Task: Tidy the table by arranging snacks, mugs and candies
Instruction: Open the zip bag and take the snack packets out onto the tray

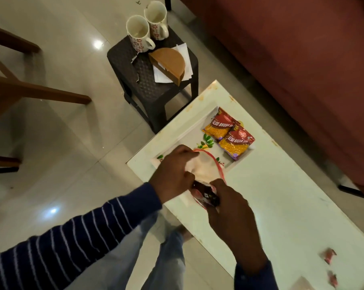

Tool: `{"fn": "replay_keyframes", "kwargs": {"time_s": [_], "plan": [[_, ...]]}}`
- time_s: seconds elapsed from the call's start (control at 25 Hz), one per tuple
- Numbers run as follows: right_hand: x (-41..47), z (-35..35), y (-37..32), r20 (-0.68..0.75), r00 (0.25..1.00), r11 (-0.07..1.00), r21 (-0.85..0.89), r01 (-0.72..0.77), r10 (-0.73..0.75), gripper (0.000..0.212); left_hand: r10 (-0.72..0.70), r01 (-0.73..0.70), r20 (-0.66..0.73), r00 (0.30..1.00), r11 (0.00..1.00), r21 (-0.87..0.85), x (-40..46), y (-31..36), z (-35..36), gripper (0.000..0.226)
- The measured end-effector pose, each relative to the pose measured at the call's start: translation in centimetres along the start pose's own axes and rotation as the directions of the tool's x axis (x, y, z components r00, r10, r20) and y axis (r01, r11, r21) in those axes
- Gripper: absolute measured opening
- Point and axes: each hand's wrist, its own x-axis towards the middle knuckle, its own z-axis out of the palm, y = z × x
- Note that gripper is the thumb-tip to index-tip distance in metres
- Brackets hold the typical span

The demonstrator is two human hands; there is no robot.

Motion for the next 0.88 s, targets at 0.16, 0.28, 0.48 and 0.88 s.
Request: {"fn": "replay_keyframes", "kwargs": {"time_s": [0.16, 0.28, 0.48, 0.88], "plan": [[-1.6, -4.2, 3.2, -0.199, 0.967, 0.751, 0.66, 0.013, 0.159, 0.039, -0.003, 0.004, -0.138, 0.99, 1.0, 0.005, 0.5, -1.3, -1.5, 0.042], [2.0, -3.8, 6.3, -0.138, 0.949, 0.417, 0.909, 0.008, 0.282, 0.04, 0.053, -0.05, -0.157, 0.986, 0.998, 0.024, -0.6, -2.5, -2.3, 0.029], [12.4, 1.9, 10.5, 0.123, 0.937, 0.142, 0.974, -0.177, 0.326, 0.04, 0.151, -0.158, 0.06, 0.987, 0.978, 0.133, -3.4, -3.5, -1.8, 0.068], [22.5, 11.2, 12.8, 0.094, 0.874, 0.362, 0.885, -0.293, 0.478, 0.044, 0.462, -0.519, 0.251, 0.851, 0.812, 0.265, -3.0, -3.8, -3.3, 0.012]]}}
